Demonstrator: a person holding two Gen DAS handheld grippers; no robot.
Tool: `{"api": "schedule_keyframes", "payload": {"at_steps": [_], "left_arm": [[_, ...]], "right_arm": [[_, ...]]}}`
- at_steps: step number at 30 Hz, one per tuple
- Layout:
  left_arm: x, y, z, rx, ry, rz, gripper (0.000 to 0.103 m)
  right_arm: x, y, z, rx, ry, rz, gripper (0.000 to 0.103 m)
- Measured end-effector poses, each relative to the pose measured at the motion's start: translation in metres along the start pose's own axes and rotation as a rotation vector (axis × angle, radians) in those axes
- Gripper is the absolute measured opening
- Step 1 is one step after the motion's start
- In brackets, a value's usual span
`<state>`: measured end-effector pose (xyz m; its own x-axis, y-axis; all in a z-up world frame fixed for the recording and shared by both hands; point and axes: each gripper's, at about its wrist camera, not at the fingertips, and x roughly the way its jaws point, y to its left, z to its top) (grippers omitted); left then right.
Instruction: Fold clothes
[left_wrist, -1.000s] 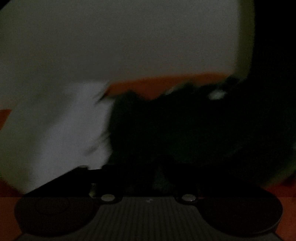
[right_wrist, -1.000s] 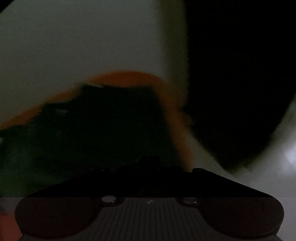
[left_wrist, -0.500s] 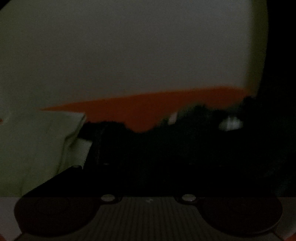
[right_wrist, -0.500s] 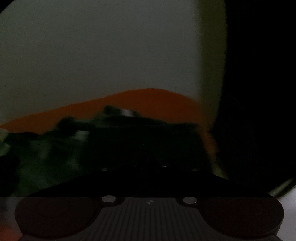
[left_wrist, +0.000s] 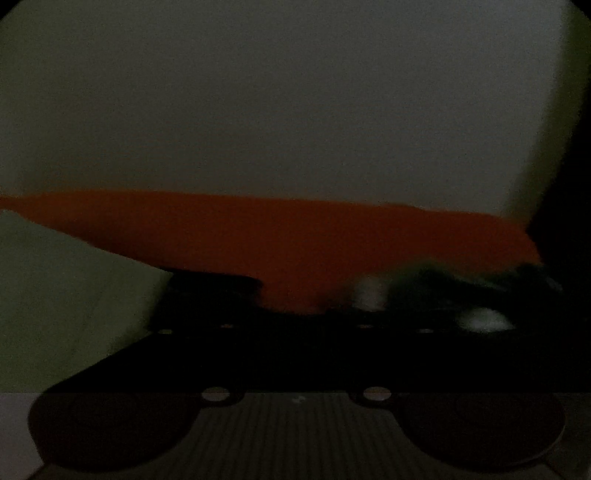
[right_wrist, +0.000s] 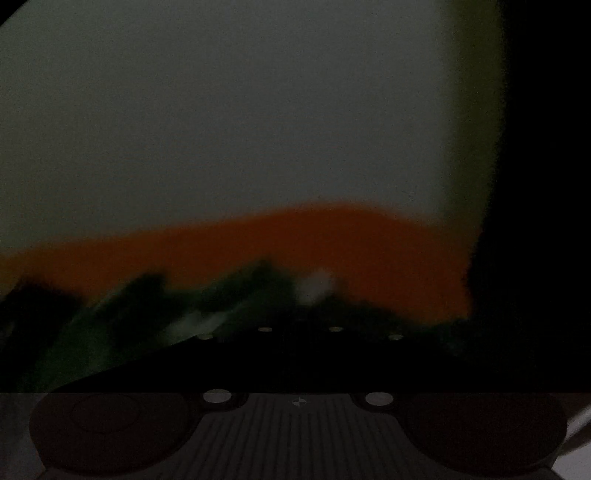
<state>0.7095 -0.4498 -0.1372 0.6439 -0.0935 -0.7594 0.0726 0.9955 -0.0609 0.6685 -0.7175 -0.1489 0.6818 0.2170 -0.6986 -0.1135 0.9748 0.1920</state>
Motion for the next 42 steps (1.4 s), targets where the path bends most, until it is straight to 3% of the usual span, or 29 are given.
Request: {"api": "schedule_keyframes", "payload": {"at_steps": [3, 5, 7, 9, 11, 14, 16, 18, 20, 23, 27, 28, 30, 33, 36, 42], "left_arm": [[0.037, -0.033, -0.009, 0.099, 0.104, -0.073, 0.044], [0.062, -0.035, -0.009, 0.112, 0.129, -0.048, 0.044], [0.078, -0.021, -0.003, 0.027, 0.149, -0.045, 0.043], [0.079, -0.004, 0.014, -0.057, 0.107, -0.023, 0.043], [0.070, 0.006, 0.028, -0.064, 0.054, 0.037, 0.041], [0.037, 0.014, 0.032, -0.075, 0.029, 0.005, 0.041], [0.008, 0.012, 0.017, -0.071, 0.020, -0.030, 0.044], [-0.018, 0.003, -0.016, -0.049, 0.038, -0.058, 0.056], [-0.029, -0.008, -0.054, -0.003, 0.068, -0.070, 0.058], [-0.025, -0.018, -0.113, 0.115, 0.147, -0.032, 0.058], [-0.024, 0.015, -0.157, 0.198, 0.192, -0.017, 0.058], [-0.031, 0.026, -0.159, 0.183, 0.189, -0.025, 0.058], [-0.054, 0.052, -0.164, 0.138, 0.152, -0.087, 0.060], [-0.084, 0.085, -0.178, 0.094, 0.098, -0.167, 0.072], [-0.095, 0.109, -0.182, 0.067, 0.094, -0.241, 0.074], [-0.153, 0.170, -0.194, 0.041, 0.080, -0.246, 0.074]], "right_arm": [[0.036, 0.021, -0.012, -0.148, 0.107, -0.038, 0.008], [0.043, 0.010, -0.005, -0.124, 0.083, -0.068, 0.005], [0.035, 0.000, 0.012, -0.059, 0.013, -0.084, 0.004], [0.026, -0.003, 0.026, -0.038, -0.050, -0.122, 0.006], [0.019, -0.005, 0.036, -0.029, -0.061, -0.158, 0.011], [0.000, -0.002, 0.037, 0.027, -0.020, -0.114, 0.012], [-0.028, 0.007, 0.018, 0.074, -0.002, -0.083, 0.012], [-0.053, 0.022, -0.013, 0.132, 0.037, -0.069, 0.012], [-0.068, 0.039, -0.050, 0.152, 0.071, -0.096, 0.012], [-0.075, 0.059, -0.103, 0.199, 0.115, -0.143, 0.012], [-0.067, 0.062, -0.142, 0.182, 0.147, -0.219, 0.009], [-0.066, 0.057, -0.144, 0.220, 0.139, -0.226, 0.003], [-0.070, 0.061, -0.139, 0.234, 0.118, -0.257, 0.008], [-0.077, 0.103, -0.126, 0.154, 0.092, -0.256, 0.031], [-0.094, 0.154, -0.119, 0.155, 0.077, -0.258, 0.040], [-0.123, 0.252, -0.110, 0.149, 0.071, -0.257, 0.042]]}}
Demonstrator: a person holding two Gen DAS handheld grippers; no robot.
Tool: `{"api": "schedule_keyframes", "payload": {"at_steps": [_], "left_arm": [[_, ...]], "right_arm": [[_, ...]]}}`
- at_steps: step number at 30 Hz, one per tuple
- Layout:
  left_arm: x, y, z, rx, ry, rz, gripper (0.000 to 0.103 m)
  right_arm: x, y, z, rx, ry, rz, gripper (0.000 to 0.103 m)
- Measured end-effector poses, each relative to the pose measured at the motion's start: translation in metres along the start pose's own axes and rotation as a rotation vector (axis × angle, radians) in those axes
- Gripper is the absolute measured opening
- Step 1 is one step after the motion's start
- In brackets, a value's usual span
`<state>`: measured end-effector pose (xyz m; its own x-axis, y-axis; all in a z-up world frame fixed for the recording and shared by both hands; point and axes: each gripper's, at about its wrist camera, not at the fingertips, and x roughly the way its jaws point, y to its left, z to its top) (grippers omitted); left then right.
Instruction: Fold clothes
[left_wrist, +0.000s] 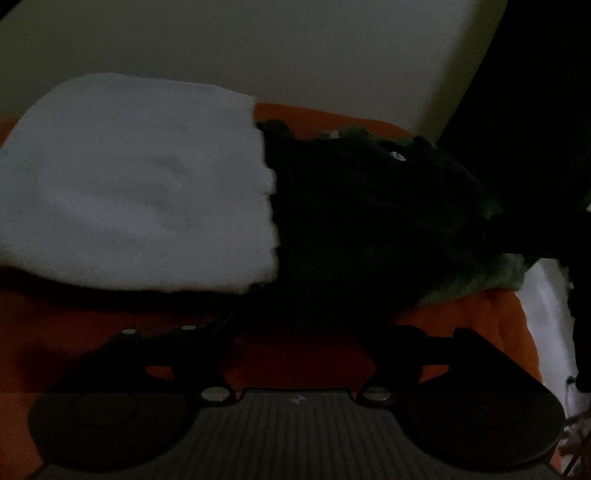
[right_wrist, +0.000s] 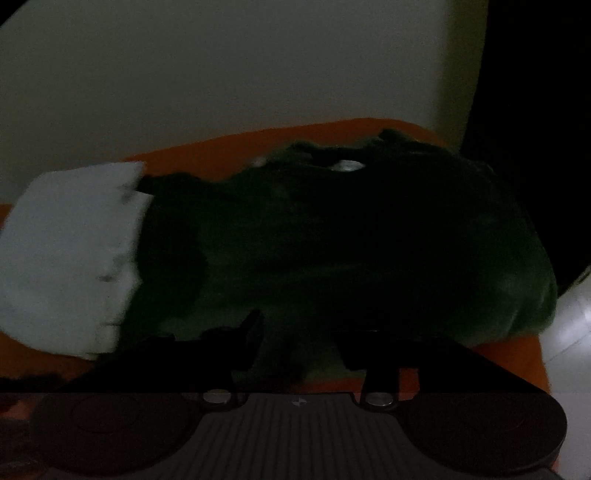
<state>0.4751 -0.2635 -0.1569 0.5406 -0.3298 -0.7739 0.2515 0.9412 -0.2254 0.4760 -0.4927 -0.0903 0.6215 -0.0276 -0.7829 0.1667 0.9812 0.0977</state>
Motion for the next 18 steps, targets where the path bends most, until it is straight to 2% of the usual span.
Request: {"api": "schedule_keyframes", "payload": {"at_steps": [1, 2, 3, 4, 6, 9, 12, 16, 18], "left_arm": [[-0.011, 0.011, -0.003, -0.003, 0.003, 0.002, 0.075], [-0.017, 0.020, -0.005, -0.008, 0.006, 0.010, 0.081], [-0.020, 0.030, -0.006, -0.019, 0.010, 0.029, 0.088], [-0.024, 0.039, -0.007, -0.029, 0.008, 0.050, 0.091], [-0.035, 0.054, -0.013, -0.040, -0.020, 0.072, 0.103], [-0.047, 0.077, -0.026, -0.075, -0.057, 0.100, 0.103], [-0.070, 0.088, -0.045, -0.099, -0.094, 0.148, 0.103], [-0.111, 0.076, -0.076, -0.099, -0.124, 0.175, 0.103], [-0.143, 0.057, -0.096, -0.066, -0.151, 0.182, 0.103]], "right_arm": [[-0.007, 0.012, -0.002, 0.001, -0.003, 0.002, 0.044], [-0.012, 0.023, -0.006, 0.001, -0.009, 0.008, 0.047], [-0.014, 0.033, -0.010, 0.000, -0.018, 0.016, 0.059], [-0.017, 0.044, -0.014, -0.002, -0.027, 0.025, 0.080], [-0.021, 0.059, -0.027, -0.006, -0.060, 0.051, 0.102], [-0.032, 0.079, -0.054, -0.037, -0.126, 0.094, 0.103], [-0.041, 0.088, -0.084, -0.049, -0.146, 0.134, 0.103], [-0.074, 0.079, -0.127, 0.041, -0.094, 0.149, 0.103], [-0.108, 0.073, -0.150, 0.029, -0.094, 0.157, 0.103]]}}
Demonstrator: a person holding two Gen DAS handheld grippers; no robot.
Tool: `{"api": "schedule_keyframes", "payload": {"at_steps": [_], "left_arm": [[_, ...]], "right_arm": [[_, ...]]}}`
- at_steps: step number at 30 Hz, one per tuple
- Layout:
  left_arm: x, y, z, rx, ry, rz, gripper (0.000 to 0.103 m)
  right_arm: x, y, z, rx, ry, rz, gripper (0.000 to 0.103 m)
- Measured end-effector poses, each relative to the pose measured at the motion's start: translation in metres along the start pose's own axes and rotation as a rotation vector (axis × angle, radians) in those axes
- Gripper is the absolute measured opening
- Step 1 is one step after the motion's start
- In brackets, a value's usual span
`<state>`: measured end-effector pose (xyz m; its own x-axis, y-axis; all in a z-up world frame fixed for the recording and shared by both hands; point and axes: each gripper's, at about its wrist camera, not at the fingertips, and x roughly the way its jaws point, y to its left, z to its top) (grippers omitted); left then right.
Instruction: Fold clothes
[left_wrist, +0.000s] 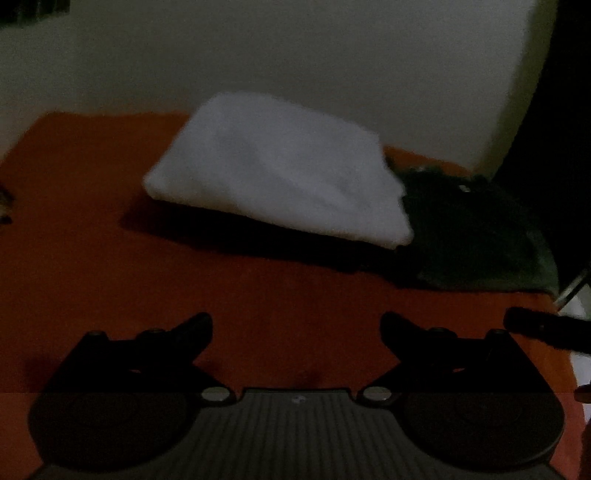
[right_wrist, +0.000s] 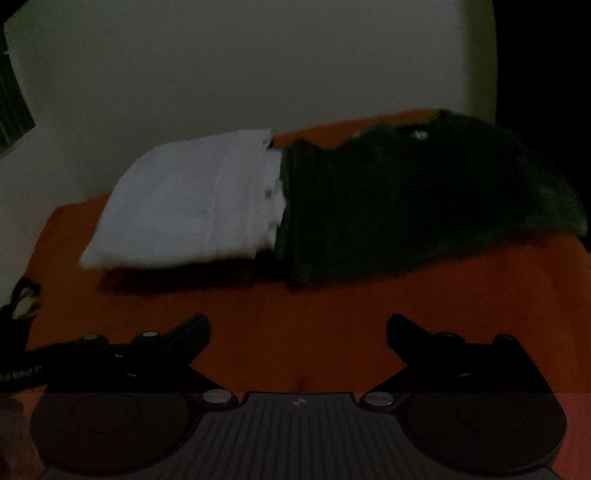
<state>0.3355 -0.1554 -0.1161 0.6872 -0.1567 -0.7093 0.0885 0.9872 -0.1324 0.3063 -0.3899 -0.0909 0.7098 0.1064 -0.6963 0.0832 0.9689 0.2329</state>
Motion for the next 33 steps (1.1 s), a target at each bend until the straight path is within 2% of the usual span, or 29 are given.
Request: {"api": "schedule_keyframes", "payload": {"at_steps": [4, 8, 12, 14, 18, 21, 24, 33], "left_arm": [[-0.078, -0.021, -0.036, 0.027, -0.053, -0.029, 0.103], [-0.150, -0.036, -0.072, 0.067, -0.064, -0.059, 0.103], [-0.213, -0.045, -0.106, 0.140, -0.097, -0.078, 0.103], [-0.230, -0.050, -0.123, 0.185, -0.117, -0.085, 0.103], [-0.243, -0.053, -0.152, 0.257, -0.105, -0.057, 0.103], [-0.241, -0.048, -0.167, 0.261, -0.080, -0.027, 0.103], [-0.237, -0.041, -0.176, 0.253, -0.059, 0.000, 0.103], [-0.211, -0.010, -0.184, 0.228, 0.011, 0.064, 0.103]], "right_arm": [[-0.092, -0.003, -0.039, 0.015, -0.073, -0.018, 0.103], [-0.174, 0.002, -0.073, 0.031, -0.128, -0.032, 0.103], [-0.225, 0.007, -0.112, 0.028, -0.161, -0.048, 0.103], [-0.240, 0.005, -0.137, 0.041, -0.170, -0.044, 0.103], [-0.246, 0.006, -0.177, 0.027, -0.152, -0.035, 0.103], [-0.241, 0.020, -0.198, -0.061, -0.149, -0.051, 0.103], [-0.231, 0.031, -0.206, -0.111, -0.127, -0.048, 0.103], [-0.192, 0.044, -0.212, -0.093, -0.070, 0.000, 0.103]]}}
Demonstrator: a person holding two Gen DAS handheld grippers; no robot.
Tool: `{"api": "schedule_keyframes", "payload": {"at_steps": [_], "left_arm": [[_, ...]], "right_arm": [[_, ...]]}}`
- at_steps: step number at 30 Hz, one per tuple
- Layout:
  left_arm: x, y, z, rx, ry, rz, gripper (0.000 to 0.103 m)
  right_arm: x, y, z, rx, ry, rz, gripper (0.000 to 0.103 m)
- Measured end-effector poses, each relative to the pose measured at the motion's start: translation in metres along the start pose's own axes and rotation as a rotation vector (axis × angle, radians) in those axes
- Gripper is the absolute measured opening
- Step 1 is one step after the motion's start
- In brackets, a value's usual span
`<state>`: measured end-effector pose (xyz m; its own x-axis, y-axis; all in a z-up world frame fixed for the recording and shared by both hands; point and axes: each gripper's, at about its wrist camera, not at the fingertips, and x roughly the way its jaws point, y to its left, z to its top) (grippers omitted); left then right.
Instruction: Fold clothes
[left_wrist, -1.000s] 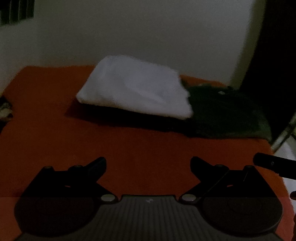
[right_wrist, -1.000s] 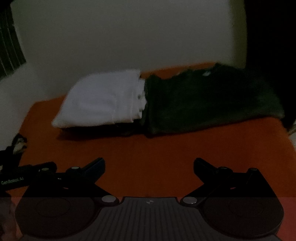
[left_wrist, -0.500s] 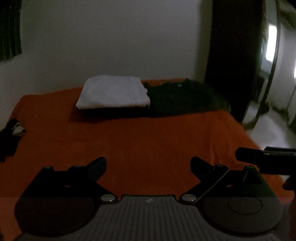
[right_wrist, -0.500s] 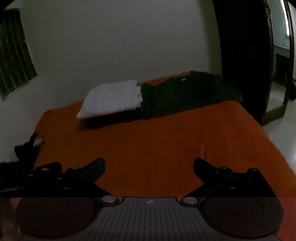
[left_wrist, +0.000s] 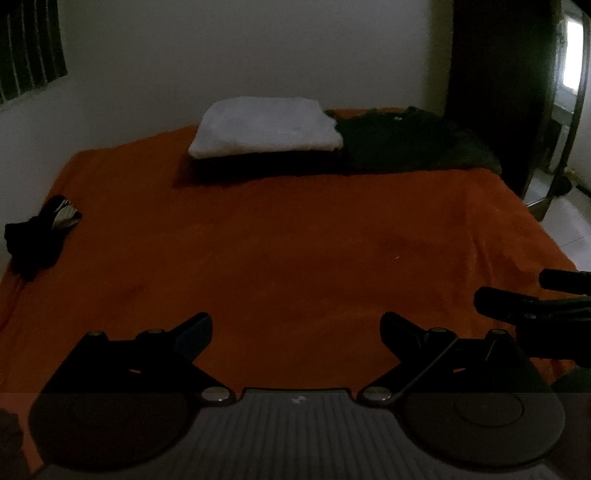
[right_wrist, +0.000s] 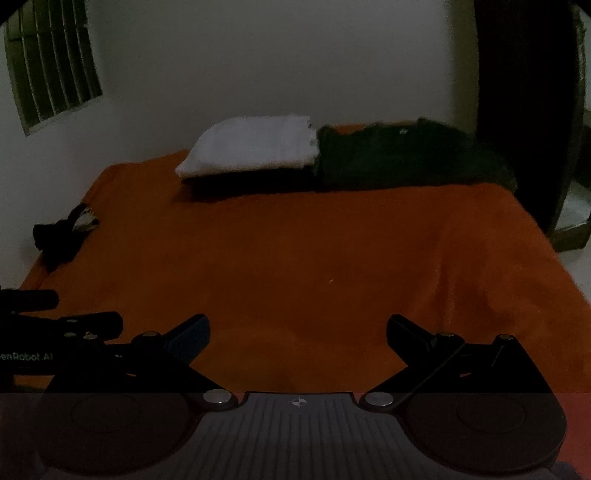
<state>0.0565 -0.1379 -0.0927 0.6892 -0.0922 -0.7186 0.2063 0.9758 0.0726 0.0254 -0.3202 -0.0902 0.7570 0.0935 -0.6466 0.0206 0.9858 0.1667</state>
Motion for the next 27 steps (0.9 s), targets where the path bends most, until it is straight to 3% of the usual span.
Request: {"api": "schedule_keyframes", "payload": {"at_steps": [7, 11, 14, 20, 27], "left_arm": [[0.014, 0.035, 0.012, -0.055, 0.035, -0.015, 0.103], [0.014, 0.064, 0.023, -0.083, 0.017, 0.020, 0.103], [0.013, 0.079, 0.025, -0.095, 0.027, 0.033, 0.103], [0.022, 0.086, 0.023, -0.091, 0.069, 0.044, 0.103], [0.033, 0.080, 0.013, -0.105, 0.088, 0.003, 0.103]], "right_arm": [[0.036, 0.021, 0.039, -0.023, 0.090, 0.047, 0.103], [0.038, 0.041, 0.060, -0.047, 0.033, 0.041, 0.103], [0.039, 0.046, 0.058, 0.007, 0.019, 0.072, 0.103], [0.048, 0.056, 0.043, -0.023, 0.071, 0.063, 0.103], [0.054, 0.056, 0.034, -0.017, 0.091, 0.070, 0.103]]}}
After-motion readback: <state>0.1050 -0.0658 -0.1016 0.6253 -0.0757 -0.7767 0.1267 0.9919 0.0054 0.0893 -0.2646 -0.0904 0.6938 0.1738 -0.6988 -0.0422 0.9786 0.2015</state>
